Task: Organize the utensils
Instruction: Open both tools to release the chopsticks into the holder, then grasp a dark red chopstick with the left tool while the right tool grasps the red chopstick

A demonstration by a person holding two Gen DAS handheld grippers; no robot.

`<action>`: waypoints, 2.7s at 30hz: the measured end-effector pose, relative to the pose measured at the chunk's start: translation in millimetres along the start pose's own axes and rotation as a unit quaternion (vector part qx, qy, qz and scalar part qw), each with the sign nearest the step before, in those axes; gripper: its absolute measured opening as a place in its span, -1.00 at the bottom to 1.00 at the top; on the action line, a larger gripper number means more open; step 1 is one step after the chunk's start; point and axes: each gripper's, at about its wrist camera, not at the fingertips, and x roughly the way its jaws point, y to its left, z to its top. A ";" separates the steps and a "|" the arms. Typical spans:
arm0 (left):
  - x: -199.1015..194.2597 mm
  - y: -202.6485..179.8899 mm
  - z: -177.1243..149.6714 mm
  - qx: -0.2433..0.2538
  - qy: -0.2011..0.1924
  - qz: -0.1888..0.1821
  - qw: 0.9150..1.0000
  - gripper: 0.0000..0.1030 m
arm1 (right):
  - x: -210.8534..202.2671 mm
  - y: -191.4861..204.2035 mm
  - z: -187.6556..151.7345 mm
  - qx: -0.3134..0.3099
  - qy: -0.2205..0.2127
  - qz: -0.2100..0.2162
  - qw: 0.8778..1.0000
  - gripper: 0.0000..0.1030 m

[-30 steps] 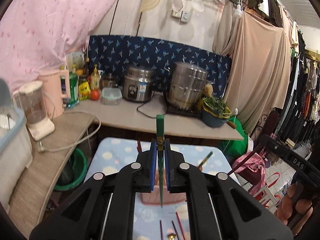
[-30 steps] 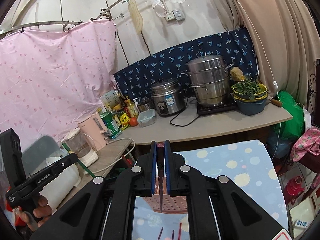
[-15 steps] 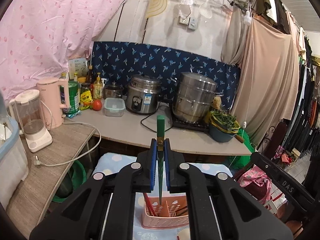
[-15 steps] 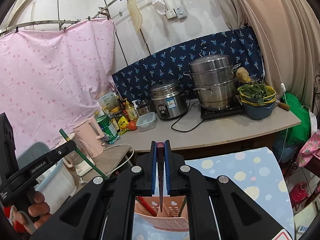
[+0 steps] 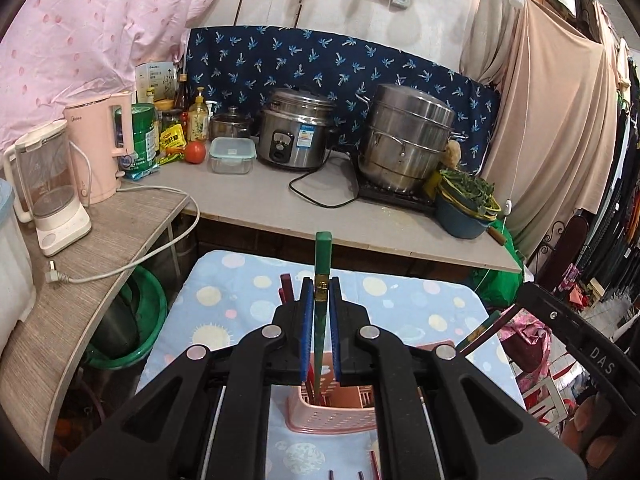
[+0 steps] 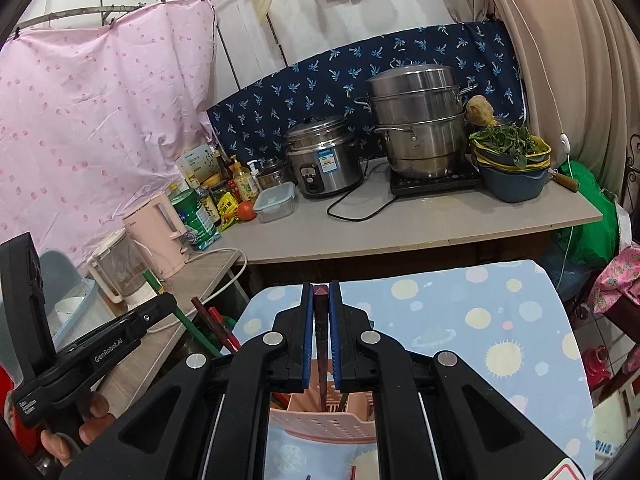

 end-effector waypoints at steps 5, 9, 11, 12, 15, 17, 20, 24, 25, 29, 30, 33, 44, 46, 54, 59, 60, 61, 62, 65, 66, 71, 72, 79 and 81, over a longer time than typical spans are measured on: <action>-5.5 -1.0 -4.8 0.006 -0.012 0.010 1.000 -0.74 | -2.0 0.2 -4.5 -0.004 0.000 -0.003 1.000 -0.71; -13.3 -2.3 -5.8 0.006 -0.016 0.013 1.000 -0.26 | -9.9 0.9 -3.9 -0.005 -0.005 -0.002 1.000 -0.58; -17.6 -3.6 -6.9 0.009 -0.017 0.014 1.000 -0.25 | -16.2 2.1 -4.4 -0.007 -0.009 -0.002 1.000 -0.58; -20.4 -3.7 -8.0 0.009 -0.016 0.013 1.000 -0.24 | -19.4 2.6 -5.0 -0.008 -0.011 -0.003 1.000 -0.57; -25.5 -4.2 -11.2 0.010 -0.014 0.018 1.000 -0.24 | -26.6 3.6 -8.1 -0.010 -0.010 -0.002 1.000 -0.52; -29.4 -4.4 -14.5 0.012 -0.012 0.026 1.000 -0.24 | -32.3 5.1 -11.5 -0.013 -0.008 -0.002 1.000 -0.51; -36.2 -5.1 -19.5 0.017 -0.010 0.034 0.999 -0.24 | -42.0 7.0 -18.3 -0.016 -0.005 -0.001 1.000 -0.50; -47.8 -5.6 -28.8 0.020 -0.009 0.044 0.999 -0.23 | -56.0 11.6 -31.9 -0.025 0.000 -0.009 1.000 -0.48; -50.7 -5.8 -31.7 0.021 -0.008 0.046 0.999 -0.24 | -60.0 12.8 -36.3 -0.027 0.001 -0.009 1.000 -0.48; -61.2 -7.8 -44.1 0.030 -0.005 0.056 0.998 -0.23 | -73.1 14.7 -52.4 -0.030 0.013 -0.008 0.999 -0.47; -64.0 -8.4 -48.0 0.032 -0.002 0.059 0.998 -0.23 | -75.5 14.7 -56.3 -0.030 0.015 -0.009 0.999 -0.47; -71.1 -10.7 -59.1 0.037 0.003 0.062 0.997 -0.23 | -84.7 15.3 -70.2 -0.034 0.022 -0.016 0.999 -0.47; -96.8 -6.4 -120.4 0.048 0.037 0.067 0.996 -0.06 | -116.1 0.8 -136.3 -0.020 0.067 -0.033 0.997 -0.47; -98.8 -4.9 -136.2 0.054 0.047 0.068 0.995 -0.01 | -118.3 -3.5 -149.7 -0.017 0.079 -0.036 0.996 -0.47; -102.6 1.5 -200.0 0.065 0.089 0.077 0.991 0.12 | -117.3 -12.8 -206.6 -0.012 0.125 -0.046 0.991 -0.47; -99.1 5.3 -233.1 0.053 0.117 0.076 0.989 0.12 | -110.7 -14.6 -243.3 -0.010 0.152 -0.052 0.987 -0.47; -97.7 5.5 -238.7 0.052 0.123 0.076 0.988 0.12 | -109.3 -14.8 -249.9 -0.008 0.158 -0.050 0.986 -0.47; -97.0 5.5 -243.7 0.052 0.127 0.076 0.988 0.12 | -107.8 -14.7 -255.7 -0.008 0.163 -0.050 0.985 -0.47; -96.2 5.6 -249.4 0.052 0.131 0.077 0.987 0.12 | -106.4 -14.6 -261.5 -0.008 0.167 -0.052 0.985 -0.47; -95.0 6.1 -261.8 0.053 0.142 0.077 0.985 0.12 | -103.1 -13.4 -275.4 -0.011 0.176 -0.054 0.983 -0.47; -94.8 5.6 -265.7 0.053 0.145 0.075 0.985 0.12 | -102.1 -13.6 -279.7 -0.010 0.179 -0.053 0.982 -0.47; -91.1 3.9 -284.6 0.058 0.164 0.074 0.982 0.15 | -96.5 -14.1 -296.8 -0.004 0.193 -0.050 0.980 -0.47; -90.8 4.1 -288.0 0.057 0.167 0.072 0.982 0.15 | -95.3 -13.7 -299.8 -0.007 0.195 -0.052 0.979 -0.50; -89.3 1.3 -300.1 0.057 0.180 0.062 0.980 0.16 | -86.9 -11.5 -311.6 -0.008 0.208 -0.049 0.977 -0.69; -88.8 0.6 -302.7 0.056 0.183 0.059 0.980 0.16 | -84.0 -11.6 -313.9 -0.007 0.211 -0.049 0.976 -0.72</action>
